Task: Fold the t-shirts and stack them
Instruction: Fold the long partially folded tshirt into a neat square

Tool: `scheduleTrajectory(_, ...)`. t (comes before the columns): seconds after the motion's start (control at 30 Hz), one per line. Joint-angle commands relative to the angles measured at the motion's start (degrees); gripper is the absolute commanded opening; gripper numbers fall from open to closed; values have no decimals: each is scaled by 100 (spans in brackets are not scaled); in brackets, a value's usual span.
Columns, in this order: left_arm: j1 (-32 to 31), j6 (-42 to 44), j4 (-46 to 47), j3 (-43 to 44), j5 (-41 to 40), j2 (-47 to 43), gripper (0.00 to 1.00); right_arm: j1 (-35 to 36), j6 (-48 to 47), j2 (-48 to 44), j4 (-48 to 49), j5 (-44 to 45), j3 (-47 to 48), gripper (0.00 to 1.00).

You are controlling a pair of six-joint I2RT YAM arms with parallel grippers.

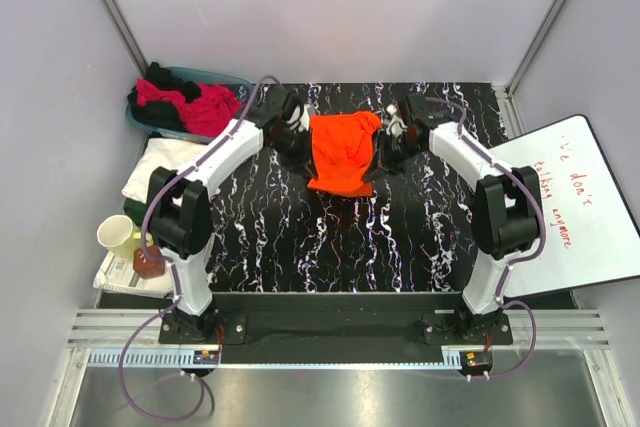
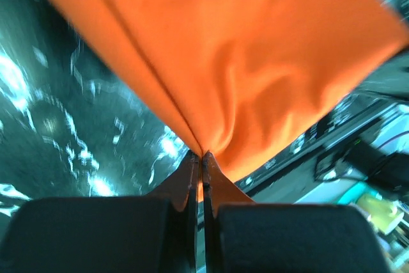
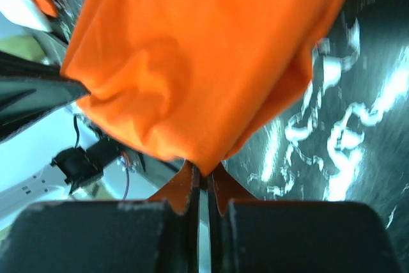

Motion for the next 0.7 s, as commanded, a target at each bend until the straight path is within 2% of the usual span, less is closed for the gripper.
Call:
scheduleTrajectory(0.0,112,-40,-95,1141,-116,323,0,-36,-425,477,-261,290,1101,3)
scheduleTrajectory(0.37,411,-365,-51,2881,-230,1403,0,-273,-891,1875,-481,818,3430,3)
scheduleTrajectory(0.67,640,-672,422,3603,-195,1967,0,-282,-848,2719,-455,1134,4968,3)
